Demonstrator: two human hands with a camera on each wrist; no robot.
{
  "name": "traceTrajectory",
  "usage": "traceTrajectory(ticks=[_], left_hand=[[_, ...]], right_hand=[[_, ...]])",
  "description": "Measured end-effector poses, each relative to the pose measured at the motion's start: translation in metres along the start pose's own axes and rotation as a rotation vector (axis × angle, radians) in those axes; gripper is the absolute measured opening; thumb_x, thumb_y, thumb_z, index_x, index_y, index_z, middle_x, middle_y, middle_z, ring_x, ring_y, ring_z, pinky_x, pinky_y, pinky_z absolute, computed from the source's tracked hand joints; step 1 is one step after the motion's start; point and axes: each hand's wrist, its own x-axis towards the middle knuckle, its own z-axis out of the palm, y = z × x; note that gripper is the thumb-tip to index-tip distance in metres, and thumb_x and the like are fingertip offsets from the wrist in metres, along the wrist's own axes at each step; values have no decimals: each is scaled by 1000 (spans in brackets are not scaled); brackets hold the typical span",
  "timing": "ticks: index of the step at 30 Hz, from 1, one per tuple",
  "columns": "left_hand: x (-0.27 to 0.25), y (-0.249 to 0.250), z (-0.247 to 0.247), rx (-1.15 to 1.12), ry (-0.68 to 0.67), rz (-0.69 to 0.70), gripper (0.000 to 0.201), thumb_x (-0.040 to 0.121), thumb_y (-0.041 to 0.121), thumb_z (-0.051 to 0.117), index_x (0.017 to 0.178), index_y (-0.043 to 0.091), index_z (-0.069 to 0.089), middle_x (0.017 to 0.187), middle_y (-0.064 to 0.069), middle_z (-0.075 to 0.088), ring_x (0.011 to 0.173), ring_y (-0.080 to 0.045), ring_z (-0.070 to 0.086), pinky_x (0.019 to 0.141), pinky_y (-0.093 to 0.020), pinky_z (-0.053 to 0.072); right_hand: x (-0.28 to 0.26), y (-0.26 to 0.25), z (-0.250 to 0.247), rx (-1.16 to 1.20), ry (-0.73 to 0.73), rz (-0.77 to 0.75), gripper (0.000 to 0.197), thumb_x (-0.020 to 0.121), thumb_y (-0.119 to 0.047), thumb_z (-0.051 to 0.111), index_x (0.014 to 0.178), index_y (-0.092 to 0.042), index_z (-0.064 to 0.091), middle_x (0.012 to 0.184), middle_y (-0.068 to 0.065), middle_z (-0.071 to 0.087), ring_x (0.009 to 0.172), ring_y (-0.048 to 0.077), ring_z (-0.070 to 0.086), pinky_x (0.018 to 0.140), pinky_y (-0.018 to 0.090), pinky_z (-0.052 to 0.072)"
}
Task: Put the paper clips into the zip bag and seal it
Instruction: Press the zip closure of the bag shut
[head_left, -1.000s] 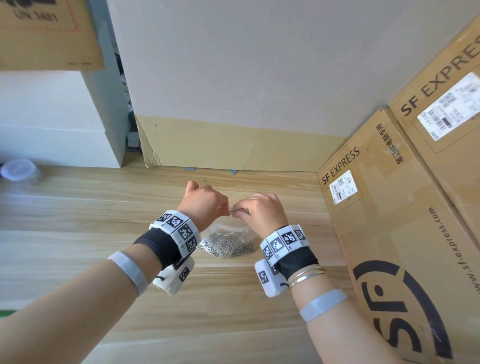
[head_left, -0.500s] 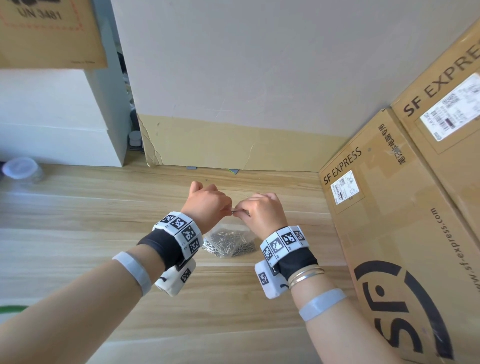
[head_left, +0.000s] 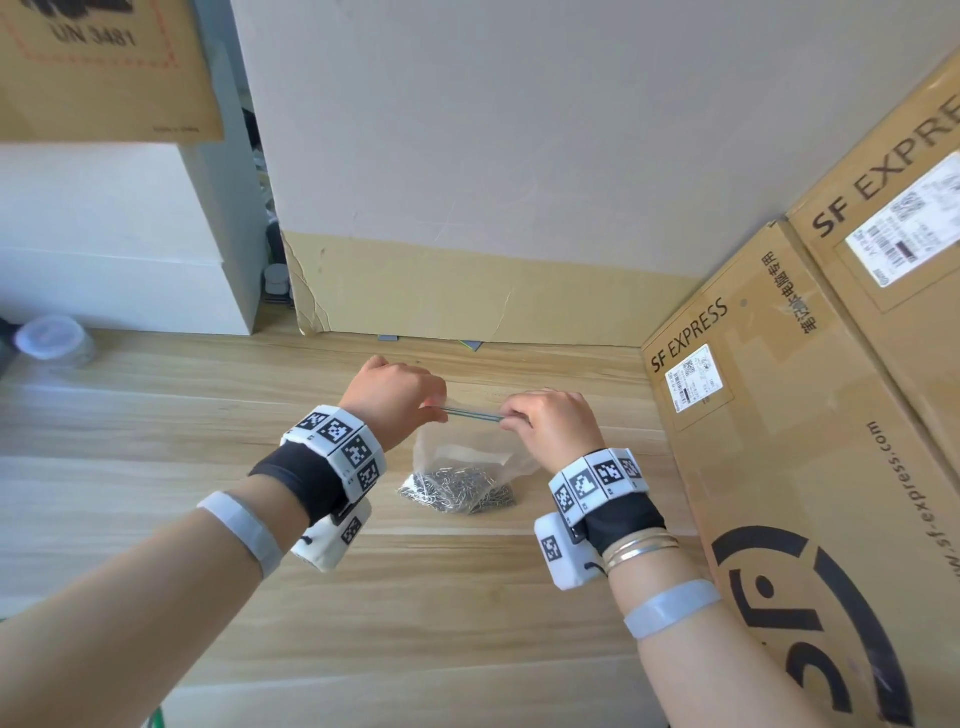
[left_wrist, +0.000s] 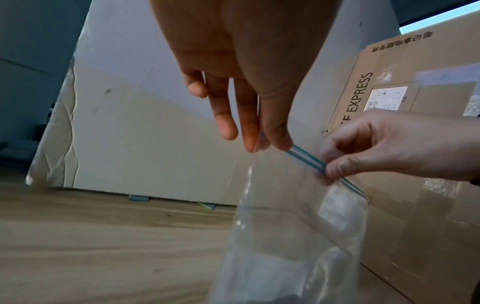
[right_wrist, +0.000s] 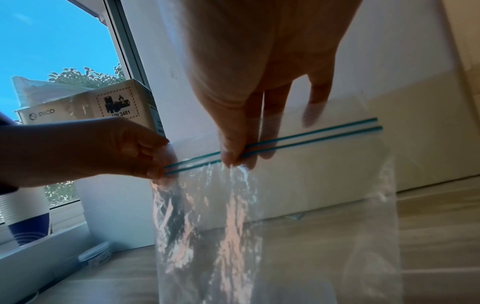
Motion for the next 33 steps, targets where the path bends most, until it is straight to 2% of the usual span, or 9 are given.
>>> traceTrajectory(ticks=[2, 4, 7, 10, 13, 19, 29, 31, 33], left_hand=[[2, 1, -6, 5, -34, -16, 17, 90, 38, 51, 92, 26, 62, 102, 6, 67, 92, -16, 58, 87, -28, 30], [4, 4, -9, 51, -84, -34, 18, 91, 35, 50, 96, 24, 63, 105, 3, 66, 95, -19, 57, 88, -27, 33], [7, 8, -11, 113, -151, -45, 22, 90, 34, 52, 102, 20, 62, 107, -1, 65, 100, -23, 56, 80, -28, 36], [6, 11, -13, 113, -191, -48, 24, 89, 33, 54, 105, 16, 61, 105, -5, 64, 96, -25, 59, 71, -29, 39], [2, 10, -14, 96, -185, -36, 24, 88, 31, 57, 103, 13, 61, 102, -8, 63, 94, -28, 60, 73, -32, 43], [-2, 9, -14, 89, -195, -13, 23, 87, 29, 57, 103, 11, 61, 101, -9, 64, 93, -28, 60, 75, -32, 44], [0, 11, -12, 145, -210, 7, 22, 90, 27, 53, 104, 11, 60, 103, -10, 60, 95, -28, 58, 76, -33, 44], [0, 10, -10, 173, -207, 26, 22, 91, 27, 51, 105, 12, 60, 104, -9, 59, 100, -27, 56, 78, -33, 44], [1, 9, -7, 196, -195, 56, 21, 92, 27, 50, 104, 14, 61, 102, -6, 61, 104, -23, 52, 76, -32, 43]], right_hand=[[1, -1, -1, -6, -15, 3, 15, 83, -24, 61, 96, -25, 67, 99, -4, 71, 99, 20, 60, 89, 35, 40], [2, -6, -3, -11, -28, -15, 23, 82, -29, 62, 105, -29, 64, 105, -9, 68, 103, 16, 59, 92, 34, 41], [6, -24, -2, 6, -50, -65, 35, 81, -42, 60, 114, -32, 59, 109, -11, 67, 105, 13, 57, 93, 34, 41], [13, -40, 6, -21, -72, -112, 27, 84, -43, 56, 105, -29, 64, 100, -1, 71, 100, 21, 59, 87, 34, 40], [18, -47, 11, -11, -110, -89, 25, 84, -45, 56, 98, -29, 69, 93, 3, 72, 93, 24, 61, 85, 33, 39], [18, -49, 17, -39, -88, -92, 24, 82, -44, 58, 95, -29, 70, 91, 3, 72, 91, 23, 61, 85, 29, 37], [21, -46, 23, -38, -25, -146, 23, 83, -42, 57, 91, -27, 72, 86, -1, 74, 90, 21, 63, 86, 33, 39], [20, -47, 25, -28, 9, -174, 19, 81, -39, 60, 84, -25, 73, 79, 0, 74, 84, 21, 64, 83, 34, 39], [19, -48, 28, -40, 84, -182, 13, 74, -36, 69, 71, -23, 73, 64, -2, 71, 71, 20, 65, 76, 33, 41]])
